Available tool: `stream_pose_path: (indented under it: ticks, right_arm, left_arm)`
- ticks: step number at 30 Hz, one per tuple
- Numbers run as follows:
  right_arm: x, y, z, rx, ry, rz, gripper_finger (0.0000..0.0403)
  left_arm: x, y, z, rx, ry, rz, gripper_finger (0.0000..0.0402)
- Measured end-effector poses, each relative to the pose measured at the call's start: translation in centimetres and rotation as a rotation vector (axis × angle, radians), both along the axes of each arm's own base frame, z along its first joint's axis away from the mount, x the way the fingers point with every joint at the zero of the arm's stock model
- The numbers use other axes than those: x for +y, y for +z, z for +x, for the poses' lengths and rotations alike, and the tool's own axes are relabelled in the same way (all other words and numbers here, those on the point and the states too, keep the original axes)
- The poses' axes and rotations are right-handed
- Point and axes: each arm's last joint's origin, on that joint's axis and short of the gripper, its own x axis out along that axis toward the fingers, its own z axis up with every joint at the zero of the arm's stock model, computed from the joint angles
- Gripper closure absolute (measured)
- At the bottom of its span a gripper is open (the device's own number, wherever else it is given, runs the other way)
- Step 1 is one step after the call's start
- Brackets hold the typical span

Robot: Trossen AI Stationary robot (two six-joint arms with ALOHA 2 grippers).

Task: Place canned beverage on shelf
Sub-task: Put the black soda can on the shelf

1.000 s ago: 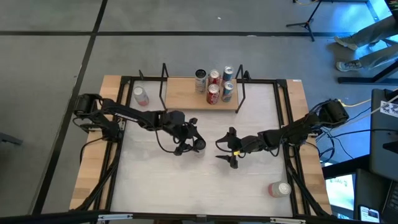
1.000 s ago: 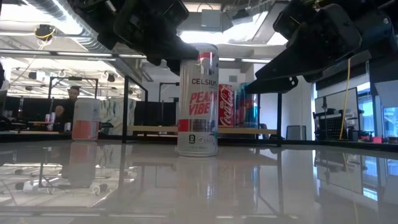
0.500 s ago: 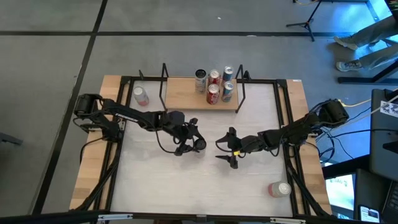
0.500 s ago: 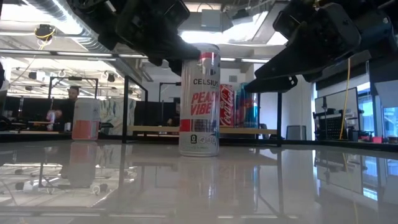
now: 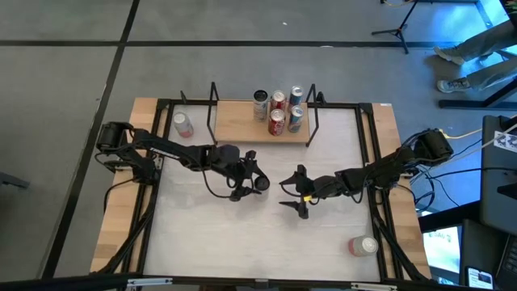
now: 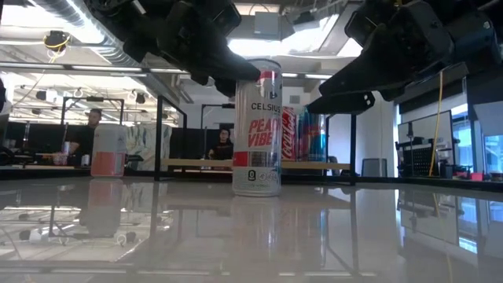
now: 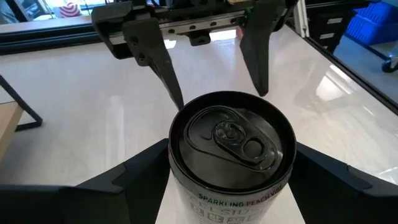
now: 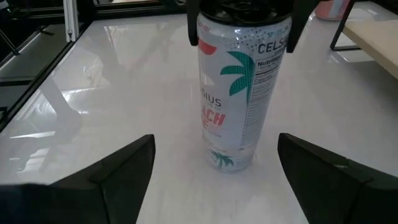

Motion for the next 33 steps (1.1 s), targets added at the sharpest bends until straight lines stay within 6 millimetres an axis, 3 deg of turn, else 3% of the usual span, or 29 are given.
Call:
stream_pose_path:
  ticks: [5, 13, 17, 23, 33]
  right_arm:
    - [0.0, 0.0, 0.0, -0.001, 0.0, 0.0, 0.0066]
    - [0.0, 0.1, 0.0, -0.007, -0.001, 0.002, 0.0066]
    - [0.0, 0.1, 0.0, -0.007, 0.0, 0.002, 0.0066]
    - [0.0, 0.2, 0.1, -0.021, 0.003, -0.006, 0.0066]
    - [-0.2, 0.2, 0.1, -0.025, -0.071, -0.035, 0.0066]
  left_arm:
    - [0.0, 0.0, 0.0, 0.002, 0.009, -0.002, 0.01]
    - [0.0, 0.0, 0.0, -0.002, 0.03, 0.008, 0.0035]
    - [0.0, 0.2, -0.1, -0.005, 0.031, 0.007, 0.0028]
    - [0.2, 2.3, -1.0, -0.047, 0.032, 0.013, 0.003]
    - [0.4, 5.8, -4.6, -0.013, 0.107, 0.077, 0.0028]
